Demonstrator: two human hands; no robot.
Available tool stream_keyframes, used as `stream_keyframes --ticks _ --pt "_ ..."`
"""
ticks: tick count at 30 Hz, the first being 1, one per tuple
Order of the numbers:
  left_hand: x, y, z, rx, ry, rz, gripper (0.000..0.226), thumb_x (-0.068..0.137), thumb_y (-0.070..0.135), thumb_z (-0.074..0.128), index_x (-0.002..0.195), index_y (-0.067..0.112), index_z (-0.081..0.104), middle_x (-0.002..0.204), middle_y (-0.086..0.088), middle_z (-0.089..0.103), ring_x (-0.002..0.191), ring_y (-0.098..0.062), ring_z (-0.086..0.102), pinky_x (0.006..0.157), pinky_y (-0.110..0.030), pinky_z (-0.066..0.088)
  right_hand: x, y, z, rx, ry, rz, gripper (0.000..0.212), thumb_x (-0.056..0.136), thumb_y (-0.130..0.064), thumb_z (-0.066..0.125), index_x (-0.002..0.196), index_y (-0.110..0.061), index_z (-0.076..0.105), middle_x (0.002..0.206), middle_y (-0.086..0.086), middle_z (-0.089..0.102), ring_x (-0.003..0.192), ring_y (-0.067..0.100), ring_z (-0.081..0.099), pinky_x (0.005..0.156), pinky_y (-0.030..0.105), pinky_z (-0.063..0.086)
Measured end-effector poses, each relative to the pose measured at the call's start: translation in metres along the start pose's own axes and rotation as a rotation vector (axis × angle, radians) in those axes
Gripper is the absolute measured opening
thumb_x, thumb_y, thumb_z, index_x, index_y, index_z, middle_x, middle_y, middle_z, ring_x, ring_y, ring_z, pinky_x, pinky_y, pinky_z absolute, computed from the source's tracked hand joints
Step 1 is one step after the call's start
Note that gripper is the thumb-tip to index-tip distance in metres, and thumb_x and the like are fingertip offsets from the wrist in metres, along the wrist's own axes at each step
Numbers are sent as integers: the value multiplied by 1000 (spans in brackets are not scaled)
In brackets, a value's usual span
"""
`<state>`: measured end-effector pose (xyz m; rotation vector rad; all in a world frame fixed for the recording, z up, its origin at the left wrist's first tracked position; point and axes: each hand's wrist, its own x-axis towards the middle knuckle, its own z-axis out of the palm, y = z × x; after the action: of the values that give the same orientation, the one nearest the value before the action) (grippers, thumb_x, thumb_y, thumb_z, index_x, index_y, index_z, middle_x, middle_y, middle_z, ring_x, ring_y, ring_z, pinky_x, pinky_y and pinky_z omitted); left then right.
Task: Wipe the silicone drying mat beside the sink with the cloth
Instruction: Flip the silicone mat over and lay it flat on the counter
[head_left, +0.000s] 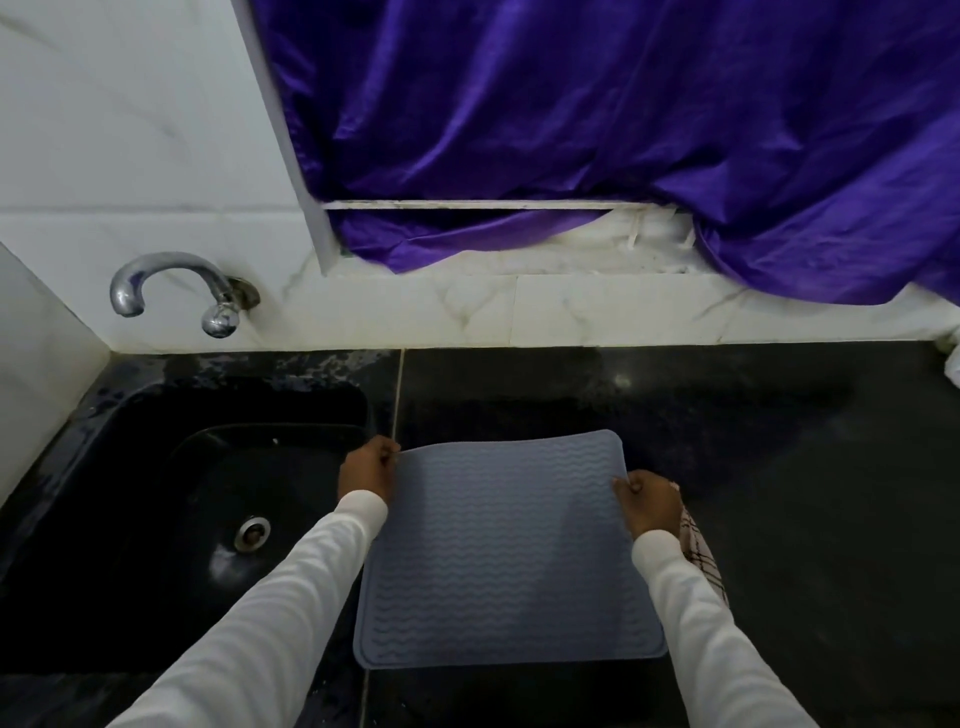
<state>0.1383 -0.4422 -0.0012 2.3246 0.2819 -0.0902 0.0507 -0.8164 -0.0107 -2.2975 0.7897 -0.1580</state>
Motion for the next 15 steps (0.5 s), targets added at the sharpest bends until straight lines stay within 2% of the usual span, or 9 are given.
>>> stream_keyframes --ticks 2,4,7,9,11,13,15 --pt "1 -2 3 59 -54 24 20 84 13 59 96 28 65 98 -9 69 87 -29 63 78 -33 51 3 3 6 -63 -6 11 27 87 -19 63 61 -14 56 61 3 58 56 17 47 57 29 30" --pt "5 -6 5 160 -109 57 35 83 15 62 118 21 61 114 -15 64 104 -35 59 89 -39 50 6 9 13 -157 -25 11 12 86 -18 59 79 -9 65 82 12 66 74 26 53 65 30 35" --pt "5 -13 9 292 -193 122 61 84 15 64 141 18 42 145 -11 43 127 -35 43 103 -43 40 7 13 19 -236 -44 42 25 88 -19 55 109 -10 64 109 16 60 99 31 51 80 36 44" --pt "4 -17 10 411 -195 154 65 86 20 64 145 23 36 155 -3 28 130 -33 36 105 -44 35 1 7 17 -253 -40 8 35 91 -22 51 124 -12 56 121 16 52 105 34 50 87 40 47" --pt "2 -18 9 516 -169 164 60 87 30 62 142 29 39 156 4 25 129 -29 33 103 -44 31 -9 6 12 -240 -13 -86 37 93 -29 46 128 -18 52 124 12 48 102 33 51 90 45 47" --pt "0 -21 7 552 -167 180 54 89 37 59 140 31 42 154 8 28 127 -26 32 100 -42 29 -22 7 1 -239 -12 -220 33 95 -32 45 125 -22 53 122 5 47 98 29 54 88 40 46" --pt "-3 -25 4 555 -172 197 51 90 43 56 138 33 44 152 11 31 125 -24 32 98 -40 28 -34 12 -11 -208 -30 -278 29 97 -33 45 123 -24 54 119 -4 48 100 26 55 79 32 45"
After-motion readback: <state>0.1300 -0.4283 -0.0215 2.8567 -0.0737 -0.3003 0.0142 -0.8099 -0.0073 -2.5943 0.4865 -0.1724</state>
